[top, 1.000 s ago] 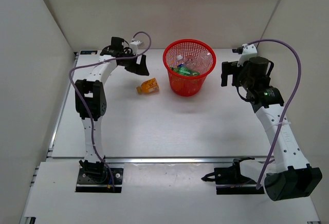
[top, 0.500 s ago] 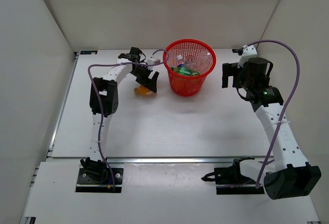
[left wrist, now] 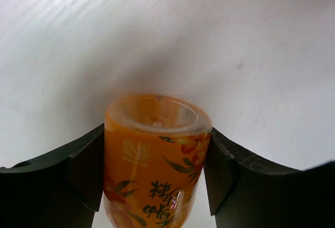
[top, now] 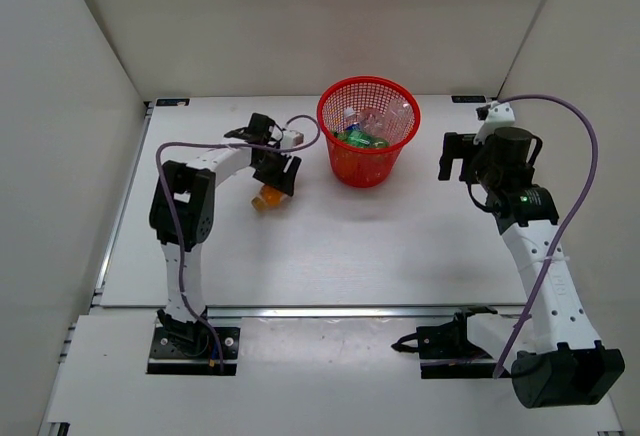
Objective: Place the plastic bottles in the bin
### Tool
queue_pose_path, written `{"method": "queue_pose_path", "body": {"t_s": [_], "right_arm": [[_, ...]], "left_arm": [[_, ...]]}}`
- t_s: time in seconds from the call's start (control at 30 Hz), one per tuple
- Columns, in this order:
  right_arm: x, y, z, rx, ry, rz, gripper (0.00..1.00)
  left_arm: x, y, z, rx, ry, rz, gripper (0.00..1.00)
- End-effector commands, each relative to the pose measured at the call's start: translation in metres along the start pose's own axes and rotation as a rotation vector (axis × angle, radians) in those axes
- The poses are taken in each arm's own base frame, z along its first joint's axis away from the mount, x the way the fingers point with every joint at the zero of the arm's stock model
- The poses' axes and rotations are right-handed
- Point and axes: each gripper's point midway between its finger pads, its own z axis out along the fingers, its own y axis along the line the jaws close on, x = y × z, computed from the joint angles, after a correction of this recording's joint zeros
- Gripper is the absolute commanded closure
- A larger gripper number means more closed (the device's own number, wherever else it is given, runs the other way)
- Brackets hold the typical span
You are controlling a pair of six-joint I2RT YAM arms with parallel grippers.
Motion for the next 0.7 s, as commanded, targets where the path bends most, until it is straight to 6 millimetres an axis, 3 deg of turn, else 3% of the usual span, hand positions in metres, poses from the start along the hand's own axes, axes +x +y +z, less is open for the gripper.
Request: {"method": "queue_pose_path", "body": {"t_s": [0.0,0.07,0.2,0.3,0.37,0.4,0.47,0.53,0.57,0.63,0.67], "right_arm": [[-0.007,0.001,-0.007,-0.013,-0.056,0.061,0.01],[-0.007,0.008,-0.012,-0.044,-0.056,0.058,0.01],[-0.006,0.003,-0.018,0.003,-0.064,0.046,0.01],[0.008,-0.004,-0.020,0.033,-0.030,0.069,0.01],[0.019,-0.006,-0.021,0.033,-0.011,0.091,0.01],[0.021,-0.008,-0.024,0.036,-0.012,0.097,0.01],[0.029,-0.010,-0.027,0.043,-0.003,0.107,0.01],[0.029,-0.013,-0.030,0.058,-0.011,0.104,0.01],[0.033,-0.015,-0.031,0.067,-0.002,0.107,0.00],[0.035,-0.019,-0.033,0.088,-0.002,0.102,0.01],[0.037,-0.020,-0.033,0.090,0.004,0.105,0.01]], "left_arm": [[-0.038,0.012,-0.059,-0.137,-0.219,-0.057,0.62],[-0.057,0.011,-0.086,-0.180,-0.304,-0.085,0.62],[-0.129,0.012,-0.171,-0.340,-0.591,-0.222,0.61],[-0.191,-0.015,-0.228,-0.284,-0.848,-0.277,0.58],[-0.235,-0.046,-0.266,-0.236,-1.056,-0.271,0.56],[-0.244,-0.051,-0.268,-0.228,-1.088,-0.278,0.56],[-0.280,-0.086,-0.284,-0.167,-1.199,-0.258,0.56],[-0.308,-0.102,-0.263,-0.114,-1.224,-0.244,0.54],[-0.325,-0.119,-0.280,-0.080,-1.268,-0.236,0.54],[-0.340,-0.116,-0.238,-0.080,-1.199,-0.263,0.54],[-0.347,-0.117,-0.230,-0.074,-1.189,-0.267,0.54]]}}
